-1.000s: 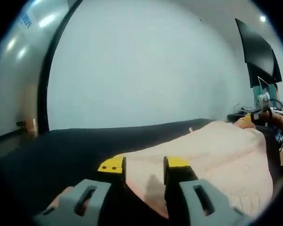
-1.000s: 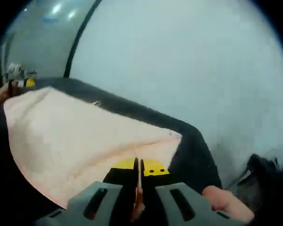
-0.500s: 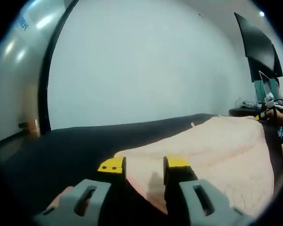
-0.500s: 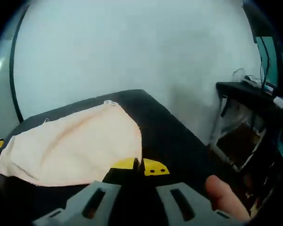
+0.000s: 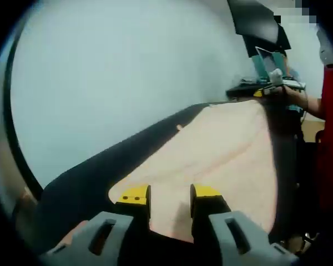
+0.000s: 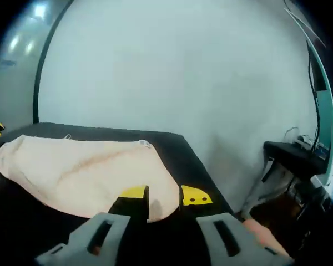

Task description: Fold the towel on the table until its edges align and the towel forms a compact rectangular stack.

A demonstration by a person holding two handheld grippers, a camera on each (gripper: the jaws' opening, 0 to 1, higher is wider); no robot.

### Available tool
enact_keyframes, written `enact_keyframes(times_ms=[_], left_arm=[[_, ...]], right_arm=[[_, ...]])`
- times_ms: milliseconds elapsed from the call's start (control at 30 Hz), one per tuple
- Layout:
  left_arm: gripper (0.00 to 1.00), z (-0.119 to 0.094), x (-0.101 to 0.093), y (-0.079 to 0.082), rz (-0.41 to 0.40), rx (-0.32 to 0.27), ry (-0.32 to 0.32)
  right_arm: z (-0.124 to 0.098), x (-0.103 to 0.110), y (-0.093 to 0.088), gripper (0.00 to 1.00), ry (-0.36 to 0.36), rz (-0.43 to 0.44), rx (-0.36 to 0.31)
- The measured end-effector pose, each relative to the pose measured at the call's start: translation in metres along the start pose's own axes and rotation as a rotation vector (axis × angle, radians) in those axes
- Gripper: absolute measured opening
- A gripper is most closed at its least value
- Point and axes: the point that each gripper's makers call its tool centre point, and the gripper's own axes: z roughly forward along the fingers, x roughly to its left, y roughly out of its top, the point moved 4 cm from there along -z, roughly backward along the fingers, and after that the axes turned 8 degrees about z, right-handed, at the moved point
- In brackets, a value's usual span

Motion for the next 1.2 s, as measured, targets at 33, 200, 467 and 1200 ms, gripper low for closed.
enact_keyframes(times_ms=[33,200,467,1200], left_arm=[[0.26,-0.01,-0.009,0.006,0.055,0.021,-0.031],[0.24,-0.033,-0.076,0.001,0.279,0.206,-0.247],[0.16,-0.007,-0.103,-0.03,0.332,0.389,-0.281],[0.0,-0.066,-0.05,-0.037,0.204,0.251,-0.272]], right_arm=[[0.001,0.0,0.0,0.19,0.001,-0.009,-0.005],[0.0,0.007,0.004,0.19,0.035,-0.002,-0.028],[0.0,0.012,0.001,0.18,0.06,-0.069,0.038],[-0.012,-0.003,0.006,0.13,0.014,0.18,0.148]])
